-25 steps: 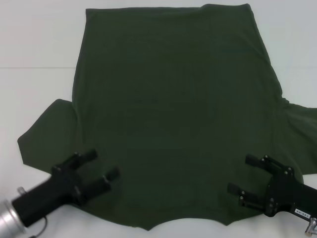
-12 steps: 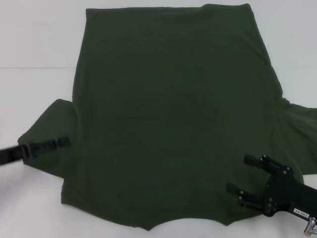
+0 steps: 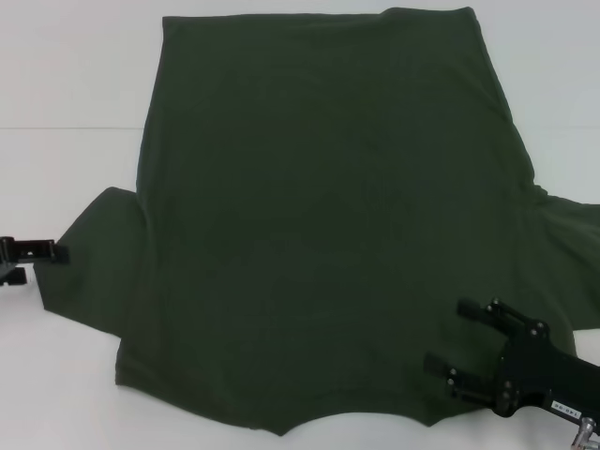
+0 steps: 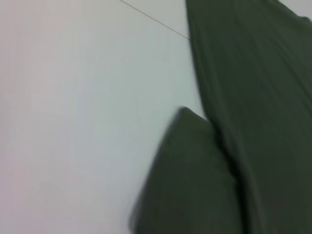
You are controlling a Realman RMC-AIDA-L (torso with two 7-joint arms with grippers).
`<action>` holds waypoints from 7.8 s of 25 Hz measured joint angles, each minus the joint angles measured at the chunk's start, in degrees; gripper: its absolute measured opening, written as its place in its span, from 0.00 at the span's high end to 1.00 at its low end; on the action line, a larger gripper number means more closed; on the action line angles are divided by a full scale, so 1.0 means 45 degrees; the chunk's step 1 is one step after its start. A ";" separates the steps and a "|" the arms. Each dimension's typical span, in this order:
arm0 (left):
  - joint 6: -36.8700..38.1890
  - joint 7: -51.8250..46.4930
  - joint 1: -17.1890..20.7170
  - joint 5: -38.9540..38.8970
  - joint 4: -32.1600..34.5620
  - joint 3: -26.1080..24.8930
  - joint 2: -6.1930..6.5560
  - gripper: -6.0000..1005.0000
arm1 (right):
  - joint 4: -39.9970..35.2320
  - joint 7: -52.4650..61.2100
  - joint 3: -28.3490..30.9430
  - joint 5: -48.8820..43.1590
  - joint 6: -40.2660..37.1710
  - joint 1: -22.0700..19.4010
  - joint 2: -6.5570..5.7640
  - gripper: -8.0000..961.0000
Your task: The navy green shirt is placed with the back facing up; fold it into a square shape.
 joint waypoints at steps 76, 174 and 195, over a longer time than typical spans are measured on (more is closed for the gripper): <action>-0.2783 0.0023 -0.0441 0.0345 -0.1038 0.1590 -0.0815 0.75 | 0.0062 0.0053 0.0088 0.0078 -0.0276 -0.0037 -0.0034 0.05; 0.1017 -0.1462 -0.0497 -0.1704 -0.1994 -0.1008 -0.0995 0.45 | 0.0062 0.0060 0.0134 0.0119 -0.0384 -0.0033 -0.0020 0.05; -0.1251 -0.3066 -0.0265 -0.1693 -0.3258 -0.1256 -0.1192 0.46 | 0.0062 0.0177 0.0134 0.0118 -0.0338 -0.0019 -0.0040 0.05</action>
